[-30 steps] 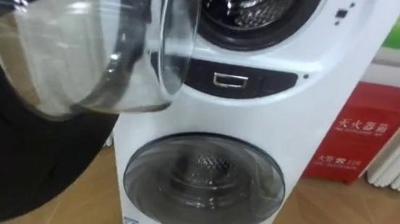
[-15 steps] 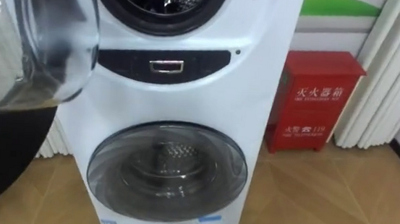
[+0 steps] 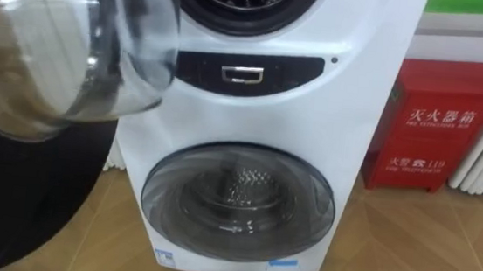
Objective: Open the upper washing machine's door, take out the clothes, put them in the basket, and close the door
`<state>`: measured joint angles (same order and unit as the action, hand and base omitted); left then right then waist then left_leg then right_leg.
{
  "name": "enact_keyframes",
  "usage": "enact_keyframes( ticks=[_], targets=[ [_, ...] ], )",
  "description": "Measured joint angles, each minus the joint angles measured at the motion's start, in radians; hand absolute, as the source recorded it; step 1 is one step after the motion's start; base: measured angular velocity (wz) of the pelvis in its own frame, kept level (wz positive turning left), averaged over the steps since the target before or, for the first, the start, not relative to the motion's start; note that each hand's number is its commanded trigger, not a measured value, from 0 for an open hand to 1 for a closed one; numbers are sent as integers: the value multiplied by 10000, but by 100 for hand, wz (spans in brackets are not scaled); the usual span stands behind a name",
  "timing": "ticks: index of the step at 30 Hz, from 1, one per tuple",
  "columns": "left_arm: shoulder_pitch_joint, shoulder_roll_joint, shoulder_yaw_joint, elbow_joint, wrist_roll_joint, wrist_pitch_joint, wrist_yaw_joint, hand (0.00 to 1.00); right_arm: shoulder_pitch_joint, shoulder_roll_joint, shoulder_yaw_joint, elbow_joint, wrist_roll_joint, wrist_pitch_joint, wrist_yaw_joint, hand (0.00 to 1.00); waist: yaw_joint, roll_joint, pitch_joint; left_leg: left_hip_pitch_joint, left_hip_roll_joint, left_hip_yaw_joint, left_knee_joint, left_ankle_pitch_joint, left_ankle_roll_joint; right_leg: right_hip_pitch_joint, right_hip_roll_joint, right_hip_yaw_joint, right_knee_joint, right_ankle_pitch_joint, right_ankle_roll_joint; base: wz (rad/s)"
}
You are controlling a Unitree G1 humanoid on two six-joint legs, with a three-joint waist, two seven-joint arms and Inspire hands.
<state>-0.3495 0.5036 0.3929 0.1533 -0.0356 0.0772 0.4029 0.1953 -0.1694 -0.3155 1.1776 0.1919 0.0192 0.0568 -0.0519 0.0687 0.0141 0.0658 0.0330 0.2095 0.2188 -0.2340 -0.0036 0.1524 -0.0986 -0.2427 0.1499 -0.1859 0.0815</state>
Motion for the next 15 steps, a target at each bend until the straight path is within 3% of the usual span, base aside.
enact_keyframes(
  ticks=[1, 3, 6, 8, 9, 11, 13, 15],
  targets=[
    [-113, -1, -199, -162, -327, 10, -24, 0, 2, -39, 24, -16, -12, 57, 4, 0, -124, 43, 43, 61, -39, -1, -67, 19, 21, 9, -29, 107, -8, -9, 12, -10],
    [-108, -255, -537, -731, -622, 114, -150, 0, -12, -46, 109, -31, -7, 198, 1, 0, -343, 174, -22, 100, -76, -6, -164, 48, 30, -9, -52, 158, -5, -21, 25, -9],
    [-105, -818, -885, -1208, -493, 224, -233, 0, -169, -46, 217, 200, 162, 272, -11, 0, -584, 75, -12, 124, -83, -59, -244, 76, 26, -50, -50, 119, 6, -23, 30, -2],
    [-44, -1769, -1293, -1980, -508, 350, -235, 0, -202, -12, 693, 265, 452, 446, -32, 0, -619, -114, -59, 87, -93, -80, -263, 87, 36, -65, -59, 175, 11, -23, 29, 11],
    [3, -2024, -1456, -2234, -483, 371, -235, 0, -224, 6, 835, 286, 485, 482, -31, 0, -620, -208, -70, 67, -95, -88, -262, 90, 41, -75, -62, 166, 10, -23, 29, 11],
    [132, -2872, -2430, -2477, -499, 501, -242, 0, -567, 53, 1376, 468, 505, 633, -34, 0, -847, -548, -96, 11, -115, -167, -218, 106, 68, -51, -70, 184, 18, -3, 19, 17],
    [544, -3332, -2868, -2475, -539, 577, -382, 0, -807, 135, 1593, 641, 468, 678, -111, 0, -930, -650, -130, 32, -126, -213, -219, 112, 78, -37, -72, 220, 5, 21, 5, 4],
    [895, -3729, -3406, -2419, -987, 781, -744, 0, -883, 186, 1833, 654, 459, 666, -135, 0, -1100, -717, -108, 85, -156, -224, -224, 121, 93, 74, -97, 241, -24, 26, 1, 9]
  ],
)
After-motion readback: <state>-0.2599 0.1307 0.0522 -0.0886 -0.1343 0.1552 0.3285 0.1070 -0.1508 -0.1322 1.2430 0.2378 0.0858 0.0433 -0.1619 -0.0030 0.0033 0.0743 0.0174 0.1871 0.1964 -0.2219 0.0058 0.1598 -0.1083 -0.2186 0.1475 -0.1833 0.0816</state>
